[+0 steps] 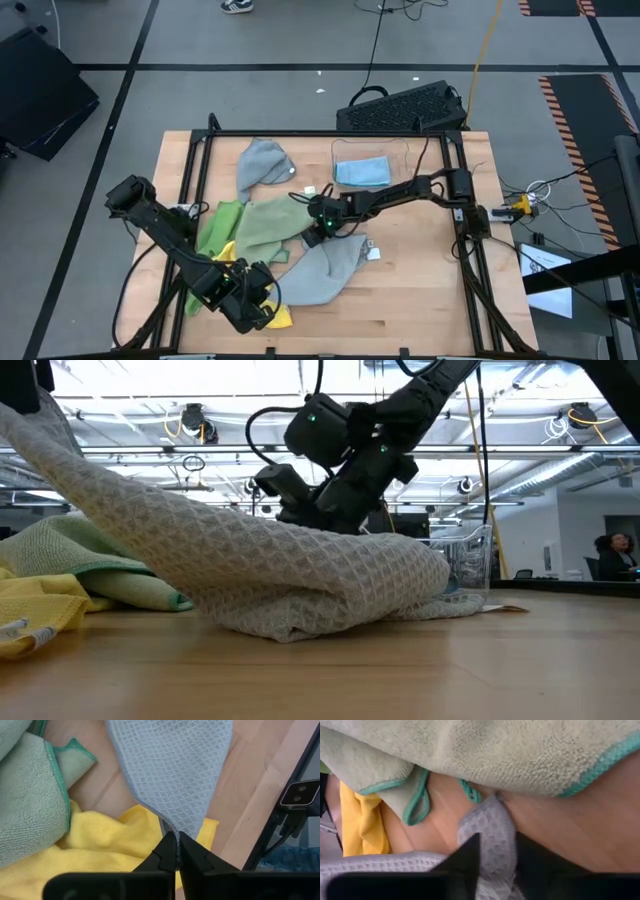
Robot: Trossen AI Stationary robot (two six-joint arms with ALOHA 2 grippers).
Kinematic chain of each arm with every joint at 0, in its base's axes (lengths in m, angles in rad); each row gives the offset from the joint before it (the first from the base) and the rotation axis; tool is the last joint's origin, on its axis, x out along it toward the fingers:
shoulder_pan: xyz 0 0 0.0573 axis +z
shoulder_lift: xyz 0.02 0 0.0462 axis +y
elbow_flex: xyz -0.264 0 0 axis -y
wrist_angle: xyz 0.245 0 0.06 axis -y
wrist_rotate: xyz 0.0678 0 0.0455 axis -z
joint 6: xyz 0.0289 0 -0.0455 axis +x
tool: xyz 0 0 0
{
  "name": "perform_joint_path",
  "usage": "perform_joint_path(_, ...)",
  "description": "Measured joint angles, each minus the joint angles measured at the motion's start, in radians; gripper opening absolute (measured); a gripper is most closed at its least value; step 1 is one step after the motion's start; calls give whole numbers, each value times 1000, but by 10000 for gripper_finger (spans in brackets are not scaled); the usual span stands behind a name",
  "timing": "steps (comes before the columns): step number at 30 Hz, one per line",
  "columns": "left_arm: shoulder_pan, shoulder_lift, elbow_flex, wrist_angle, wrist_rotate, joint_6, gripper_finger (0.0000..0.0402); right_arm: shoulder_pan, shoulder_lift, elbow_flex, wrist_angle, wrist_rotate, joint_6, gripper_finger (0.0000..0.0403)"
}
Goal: Fold microfiber towels
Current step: Fold the light gray towel
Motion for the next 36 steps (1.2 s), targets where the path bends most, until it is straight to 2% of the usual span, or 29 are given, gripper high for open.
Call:
perform_joint_path(3,0,0,0,-1,0,6,16,-7,1,-2,-11,-48,-8,18)
perform_joint_path(7,0,0,0,-17,0,-2,5,-11,-40,-3,-58,-91,-40,13)
perform_joint_path(10,0,0,0,-25,0,-13,10,-12,-113,-3,-135,-81,-113,5)
perform_joint_path(13,0,0,0,-27,0,-14,11,-4,-204,-3,-244,4,-151,5)
perform_joint_path(19,8,-1,0,-29,-39,-5,9,51,-420,-3,-432,260,-142,3)
perform_joint_path(23,27,-2,0,-28,-47,5,5,95,-547,-3,-551,331,-89,4)
perform_joint_path(28,54,-2,0,-28,-93,16,11,172,-664,-3,-726,302,-15,17)
perform_joint_path(32,82,-2,0,-28,-114,71,7,237,-711,-2,-832,132,-15,47)
perform_joint_path(36,119,-2,0,-29,-119,127,7,306,-721,-3,-998,-19,-19,103)
